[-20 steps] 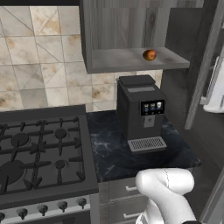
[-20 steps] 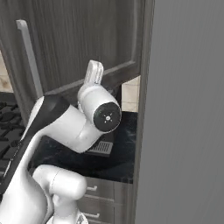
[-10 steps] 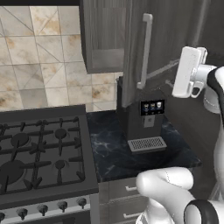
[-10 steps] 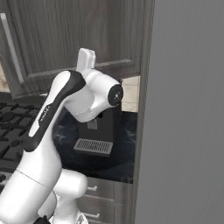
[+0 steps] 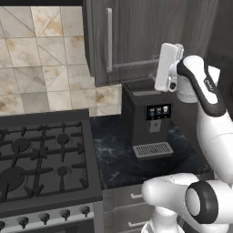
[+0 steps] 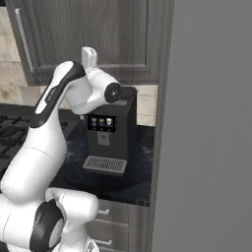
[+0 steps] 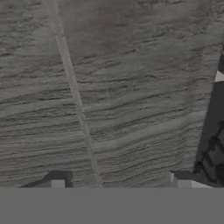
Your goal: Pick the mango from the counter and place it in the cabinet. Then close the cabinet.
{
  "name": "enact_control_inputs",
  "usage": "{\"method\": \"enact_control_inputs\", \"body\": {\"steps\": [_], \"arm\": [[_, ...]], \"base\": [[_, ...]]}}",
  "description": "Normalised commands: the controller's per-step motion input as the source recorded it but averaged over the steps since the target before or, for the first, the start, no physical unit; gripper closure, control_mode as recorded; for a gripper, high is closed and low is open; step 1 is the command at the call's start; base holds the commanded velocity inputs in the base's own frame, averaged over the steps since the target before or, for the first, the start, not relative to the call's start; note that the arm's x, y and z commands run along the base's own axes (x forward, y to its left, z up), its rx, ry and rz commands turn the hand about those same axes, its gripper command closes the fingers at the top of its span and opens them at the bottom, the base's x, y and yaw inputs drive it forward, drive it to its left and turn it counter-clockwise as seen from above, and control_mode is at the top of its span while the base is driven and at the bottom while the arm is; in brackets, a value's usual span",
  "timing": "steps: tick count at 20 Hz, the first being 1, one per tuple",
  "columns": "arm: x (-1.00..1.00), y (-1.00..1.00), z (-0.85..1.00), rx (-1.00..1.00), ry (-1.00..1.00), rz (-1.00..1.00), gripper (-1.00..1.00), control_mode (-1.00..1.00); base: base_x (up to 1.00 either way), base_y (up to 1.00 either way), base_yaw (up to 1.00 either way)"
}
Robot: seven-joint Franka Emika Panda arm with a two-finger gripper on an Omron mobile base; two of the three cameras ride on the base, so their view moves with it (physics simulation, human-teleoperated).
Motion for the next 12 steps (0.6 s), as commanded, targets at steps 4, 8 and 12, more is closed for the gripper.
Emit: {"method": "enact_control_inputs", "body": {"steps": [4, 8, 12], "arm": [[1.00, 1.00, 0.00, -0.28, 0.00, -0.20, -1.00, -1.00], [1.00, 1.00, -0.05, -0.27, 0.00, -0.27, -1.00, -1.00], [1.00, 0.94, -0.23, -0.25, -0.01, -0.33, -1.00, -1.00]], "base": [[0.00, 0.00, 0.00], [0.00, 0.00, 0.00], [0.00, 0.00, 0.00]]}}
